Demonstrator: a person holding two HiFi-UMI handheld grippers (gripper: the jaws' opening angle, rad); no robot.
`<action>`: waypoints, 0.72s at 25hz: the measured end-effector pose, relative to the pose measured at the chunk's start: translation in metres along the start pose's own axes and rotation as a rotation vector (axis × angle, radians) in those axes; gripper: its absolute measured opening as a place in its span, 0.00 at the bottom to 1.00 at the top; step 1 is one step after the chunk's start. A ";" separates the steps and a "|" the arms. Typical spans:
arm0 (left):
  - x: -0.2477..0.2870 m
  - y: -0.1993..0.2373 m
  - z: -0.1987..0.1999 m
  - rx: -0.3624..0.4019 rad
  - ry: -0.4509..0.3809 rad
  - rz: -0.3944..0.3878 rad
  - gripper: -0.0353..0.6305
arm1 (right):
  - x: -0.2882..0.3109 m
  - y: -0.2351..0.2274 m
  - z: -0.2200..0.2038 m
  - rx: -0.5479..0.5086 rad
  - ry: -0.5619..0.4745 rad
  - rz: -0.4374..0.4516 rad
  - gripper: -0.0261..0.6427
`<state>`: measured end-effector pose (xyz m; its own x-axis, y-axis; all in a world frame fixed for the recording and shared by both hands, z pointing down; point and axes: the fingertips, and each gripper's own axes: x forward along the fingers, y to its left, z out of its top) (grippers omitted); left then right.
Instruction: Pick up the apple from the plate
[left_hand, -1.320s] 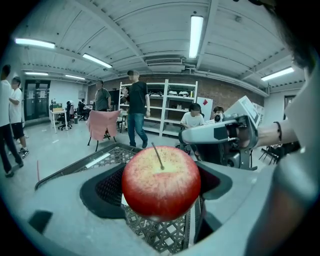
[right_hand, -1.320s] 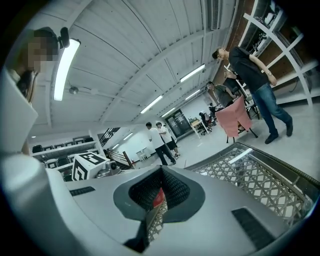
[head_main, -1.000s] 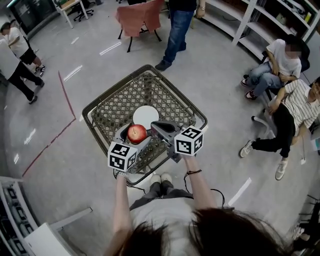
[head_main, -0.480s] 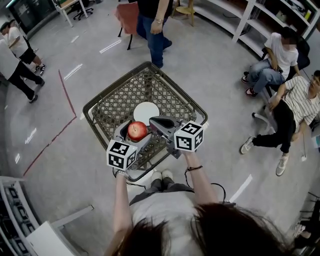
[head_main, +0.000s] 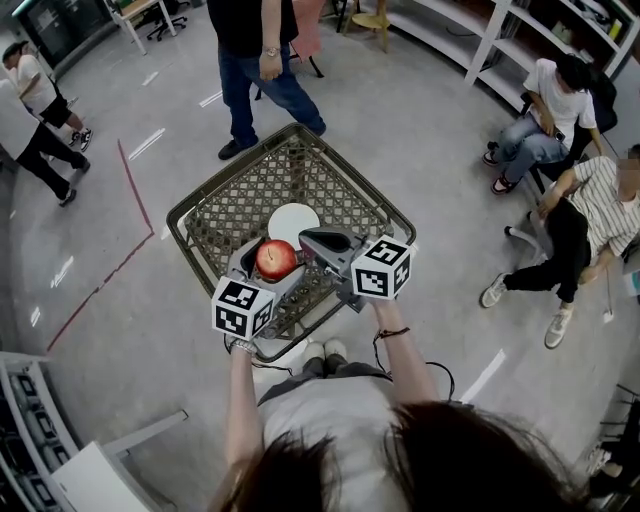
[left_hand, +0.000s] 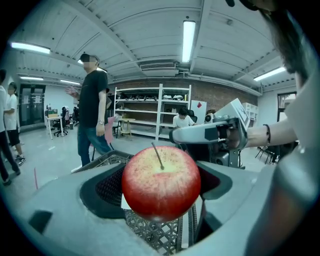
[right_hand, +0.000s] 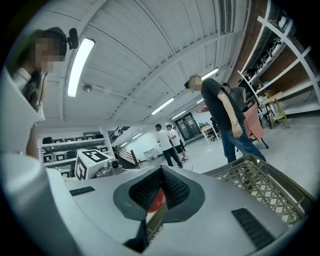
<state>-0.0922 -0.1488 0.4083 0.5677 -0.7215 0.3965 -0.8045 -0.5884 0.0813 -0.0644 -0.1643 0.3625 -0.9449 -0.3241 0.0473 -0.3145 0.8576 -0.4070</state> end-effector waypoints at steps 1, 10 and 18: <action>0.000 0.000 0.000 -0.001 0.000 -0.001 0.69 | 0.000 0.000 0.001 -0.002 -0.001 0.001 0.05; 0.002 -0.001 0.002 0.004 -0.010 -0.007 0.69 | -0.001 -0.001 0.001 -0.001 -0.009 0.004 0.05; -0.001 -0.002 -0.002 0.003 -0.007 -0.009 0.69 | -0.003 0.002 -0.001 0.002 -0.019 0.005 0.05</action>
<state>-0.0911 -0.1462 0.4095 0.5761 -0.7188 0.3892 -0.7989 -0.5957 0.0824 -0.0625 -0.1616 0.3628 -0.9444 -0.3274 0.0285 -0.3099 0.8582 -0.4091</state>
